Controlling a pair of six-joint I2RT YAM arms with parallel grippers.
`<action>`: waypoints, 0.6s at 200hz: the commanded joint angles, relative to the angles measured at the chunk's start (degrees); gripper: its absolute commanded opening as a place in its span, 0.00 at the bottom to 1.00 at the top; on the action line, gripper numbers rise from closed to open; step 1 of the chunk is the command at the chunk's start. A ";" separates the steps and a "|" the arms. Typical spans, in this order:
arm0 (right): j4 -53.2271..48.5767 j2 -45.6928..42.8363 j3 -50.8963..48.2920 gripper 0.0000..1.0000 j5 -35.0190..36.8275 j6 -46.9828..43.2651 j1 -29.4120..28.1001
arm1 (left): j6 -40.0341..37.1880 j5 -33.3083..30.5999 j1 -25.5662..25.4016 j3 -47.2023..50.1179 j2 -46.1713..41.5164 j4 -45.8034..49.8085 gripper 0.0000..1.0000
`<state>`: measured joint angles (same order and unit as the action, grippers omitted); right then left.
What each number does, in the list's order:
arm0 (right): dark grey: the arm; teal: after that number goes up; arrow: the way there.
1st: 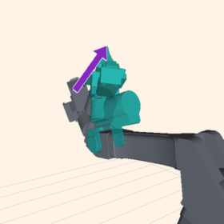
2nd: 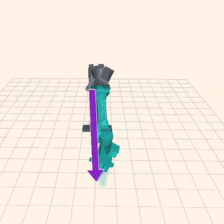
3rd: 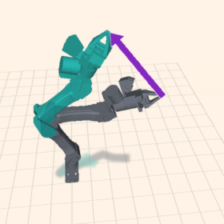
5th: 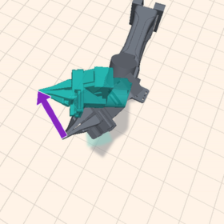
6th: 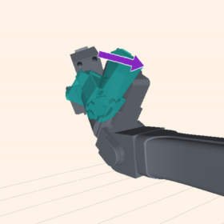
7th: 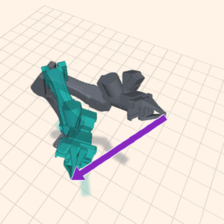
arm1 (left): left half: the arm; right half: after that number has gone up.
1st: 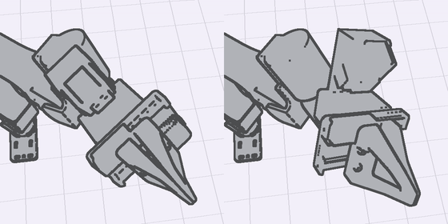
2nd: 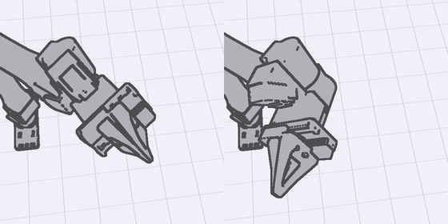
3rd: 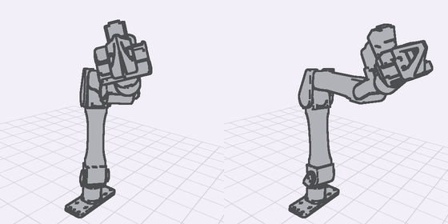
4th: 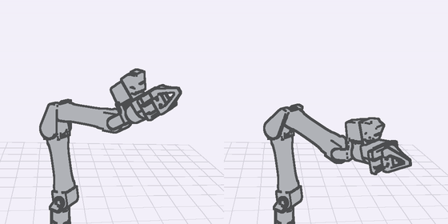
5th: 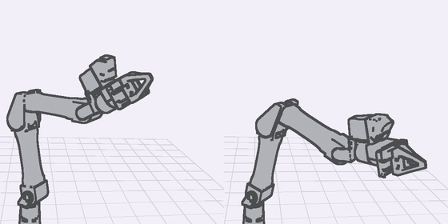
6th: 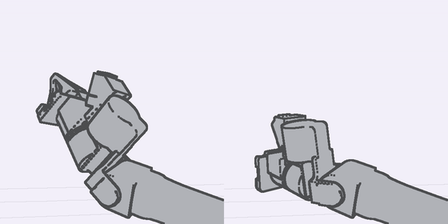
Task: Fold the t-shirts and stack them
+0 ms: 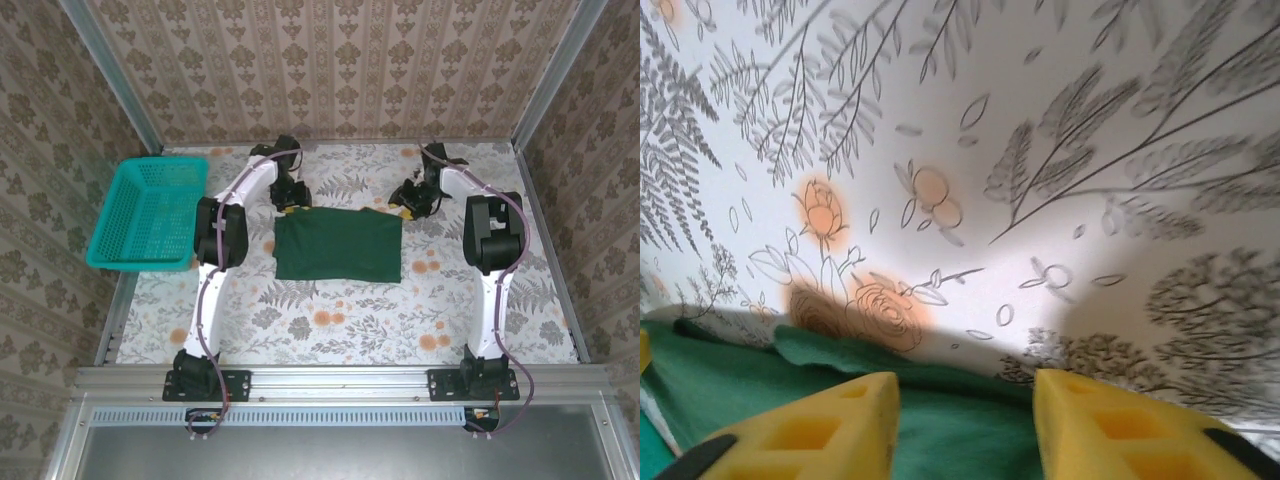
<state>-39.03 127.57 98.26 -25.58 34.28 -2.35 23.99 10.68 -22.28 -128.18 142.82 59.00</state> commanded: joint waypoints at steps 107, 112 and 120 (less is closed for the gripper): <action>-3.18 -19.76 -10.85 0.63 16.41 -3.51 -16.85 | 4.24 -11.08 -2.07 16.81 -28.19 -5.81 1.00; -3.49 -19.39 -10.62 0.63 17.38 -3.47 -18.19 | 4.68 -11.97 -2.38 18.98 -30.19 -6.33 1.00; -3.49 -18.46 -10.31 0.64 18.29 -3.51 -20.26 | 5.33 -12.99 -3.23 22.62 -33.11 -7.46 1.00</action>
<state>-39.51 107.61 88.68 -13.54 32.40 -17.80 27.05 2.28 -23.49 -113.08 117.49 54.26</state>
